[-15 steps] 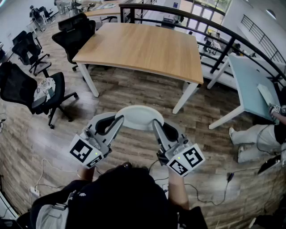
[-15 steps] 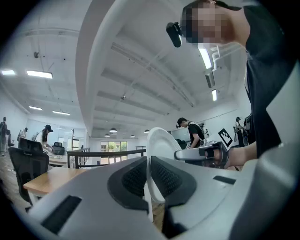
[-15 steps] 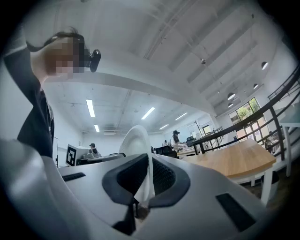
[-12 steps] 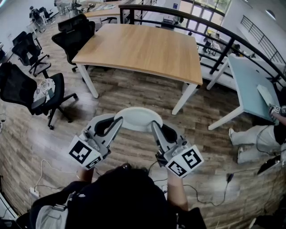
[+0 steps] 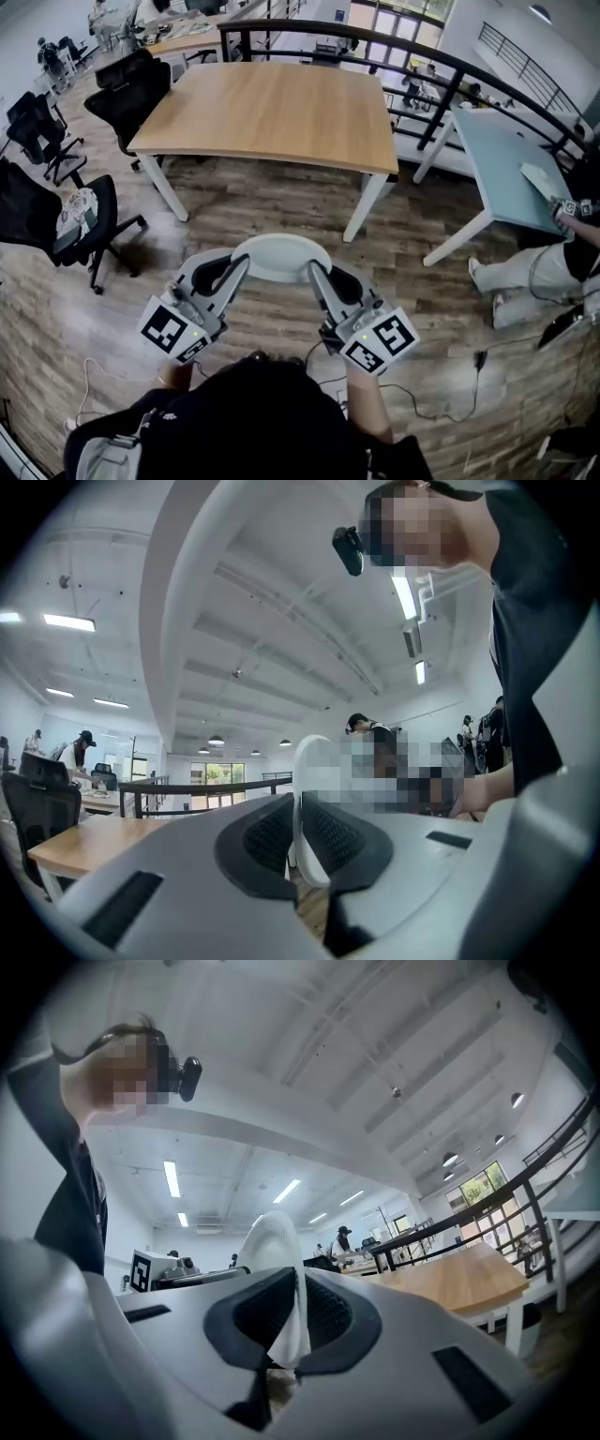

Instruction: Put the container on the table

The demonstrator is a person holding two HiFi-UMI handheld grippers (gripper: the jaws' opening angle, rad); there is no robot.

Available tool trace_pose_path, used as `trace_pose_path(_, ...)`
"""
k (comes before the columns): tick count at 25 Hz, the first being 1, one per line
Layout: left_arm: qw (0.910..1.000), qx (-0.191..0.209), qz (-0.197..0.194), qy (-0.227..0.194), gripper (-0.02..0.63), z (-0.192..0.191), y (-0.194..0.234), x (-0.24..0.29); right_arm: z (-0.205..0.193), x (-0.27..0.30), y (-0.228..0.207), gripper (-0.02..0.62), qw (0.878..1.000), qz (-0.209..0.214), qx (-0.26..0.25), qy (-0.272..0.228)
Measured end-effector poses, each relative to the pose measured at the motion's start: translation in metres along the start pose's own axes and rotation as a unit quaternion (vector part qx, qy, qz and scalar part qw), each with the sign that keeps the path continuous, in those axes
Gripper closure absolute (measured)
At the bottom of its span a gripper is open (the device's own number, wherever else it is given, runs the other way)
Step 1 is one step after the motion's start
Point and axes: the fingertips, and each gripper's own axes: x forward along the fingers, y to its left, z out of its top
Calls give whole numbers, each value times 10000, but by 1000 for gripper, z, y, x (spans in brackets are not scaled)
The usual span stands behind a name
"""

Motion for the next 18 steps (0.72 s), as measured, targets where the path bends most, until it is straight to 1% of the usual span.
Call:
trace_pose_path(10, 9975, -63, -695, -90, 575, -3, -49, 59, 15, -64, -39, 569, 9972, -726, -23, -173)
trace_pose_path(13, 9964, -79, -838, -76, 575, -4, -65, 73, 18, -84, -47, 569, 9959, -872, 52, -232)
trace_pose_path(18, 9944, -65, -1050, -108, 575, 1, -88, 89, 28, -111, -54, 569, 9934, -1087, -28, -358)
